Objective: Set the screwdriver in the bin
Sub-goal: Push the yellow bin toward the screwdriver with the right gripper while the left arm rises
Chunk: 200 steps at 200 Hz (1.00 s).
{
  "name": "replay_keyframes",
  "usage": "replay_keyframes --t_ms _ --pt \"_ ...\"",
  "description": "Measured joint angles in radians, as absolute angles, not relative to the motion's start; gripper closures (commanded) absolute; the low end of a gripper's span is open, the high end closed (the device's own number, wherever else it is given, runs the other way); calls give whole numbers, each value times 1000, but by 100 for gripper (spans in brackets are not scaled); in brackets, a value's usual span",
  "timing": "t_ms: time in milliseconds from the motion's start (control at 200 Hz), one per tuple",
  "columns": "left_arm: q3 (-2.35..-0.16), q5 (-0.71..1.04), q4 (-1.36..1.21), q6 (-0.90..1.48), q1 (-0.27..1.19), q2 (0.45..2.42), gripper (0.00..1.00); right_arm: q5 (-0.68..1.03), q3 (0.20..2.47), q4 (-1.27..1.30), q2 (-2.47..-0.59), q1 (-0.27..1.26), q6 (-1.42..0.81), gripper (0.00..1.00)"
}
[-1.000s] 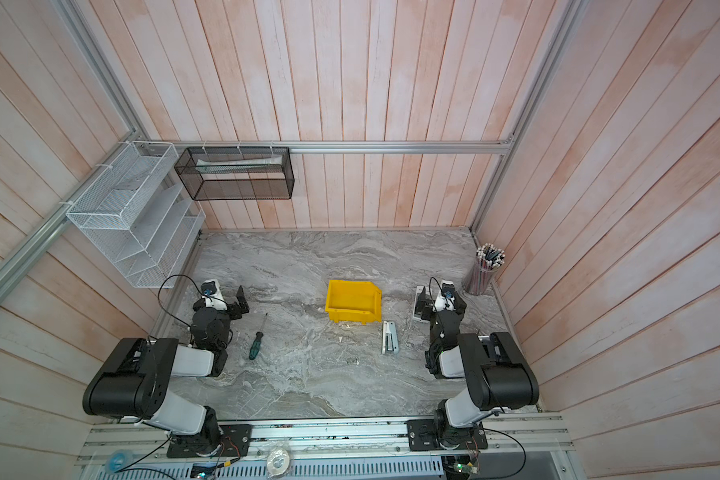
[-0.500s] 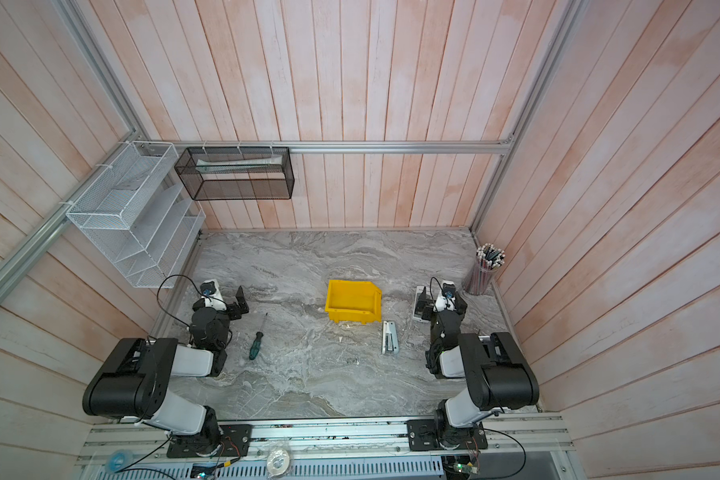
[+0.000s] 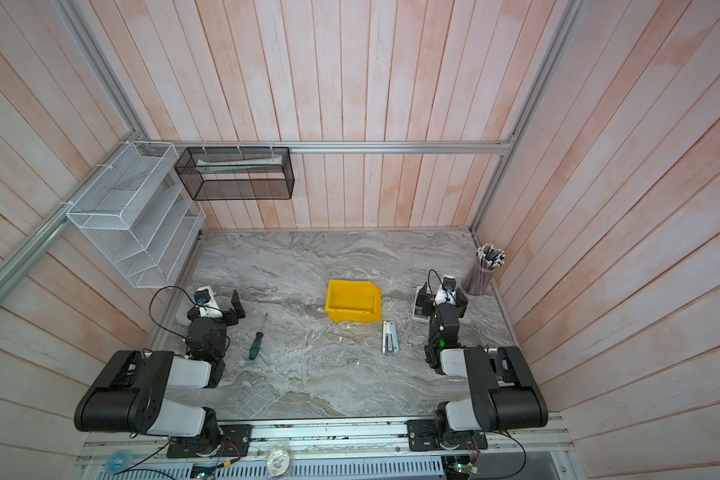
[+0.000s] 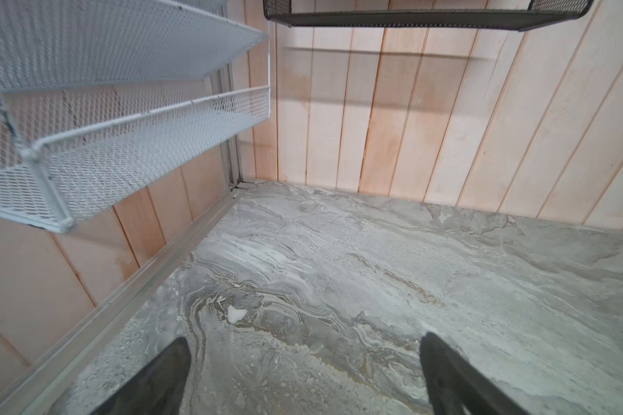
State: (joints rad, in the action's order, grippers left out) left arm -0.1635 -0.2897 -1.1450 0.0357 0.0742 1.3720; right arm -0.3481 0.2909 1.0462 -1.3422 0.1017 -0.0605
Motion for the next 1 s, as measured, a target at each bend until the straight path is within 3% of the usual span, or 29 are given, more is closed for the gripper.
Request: replay_keyframes --t_ms 180,360,645,870,1000 --pt "-249 -347 -945 19 236 1037 0 -459 229 1003 -1106 102 -140 2" --pt "-379 -334 -741 99 373 950 0 -428 327 796 -1058 102 -258 2" --pt "-574 -355 -525 29 707 1206 0 -113 619 522 -1203 203 -192 2" --pt "-612 -446 -298 153 714 1214 0 -2 783 342 -1439 372 -43 7" --pt "-600 -389 -218 271 670 1131 0 -3 898 246 -1604 475 47 13"
